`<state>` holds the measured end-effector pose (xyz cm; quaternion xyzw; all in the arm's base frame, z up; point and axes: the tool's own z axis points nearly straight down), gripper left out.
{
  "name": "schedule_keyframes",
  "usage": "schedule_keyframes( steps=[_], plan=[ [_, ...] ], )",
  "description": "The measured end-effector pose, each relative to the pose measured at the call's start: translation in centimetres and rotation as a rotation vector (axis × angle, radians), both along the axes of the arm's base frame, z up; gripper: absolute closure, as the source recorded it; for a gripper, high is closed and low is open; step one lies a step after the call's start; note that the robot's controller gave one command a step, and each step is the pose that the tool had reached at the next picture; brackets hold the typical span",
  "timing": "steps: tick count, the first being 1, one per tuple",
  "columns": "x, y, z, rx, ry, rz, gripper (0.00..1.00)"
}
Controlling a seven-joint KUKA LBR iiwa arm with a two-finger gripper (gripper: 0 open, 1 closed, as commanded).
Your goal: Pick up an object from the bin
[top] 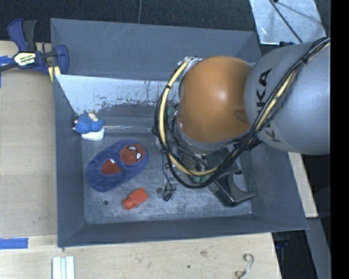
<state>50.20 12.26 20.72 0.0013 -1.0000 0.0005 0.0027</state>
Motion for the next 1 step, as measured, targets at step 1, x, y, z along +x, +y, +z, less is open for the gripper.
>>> schedule_keyframes(
  steps=[1],
  plan=[
    [5.06,8.87,-13.82,0.003,-0.012,0.325,0.00]
  ],
)
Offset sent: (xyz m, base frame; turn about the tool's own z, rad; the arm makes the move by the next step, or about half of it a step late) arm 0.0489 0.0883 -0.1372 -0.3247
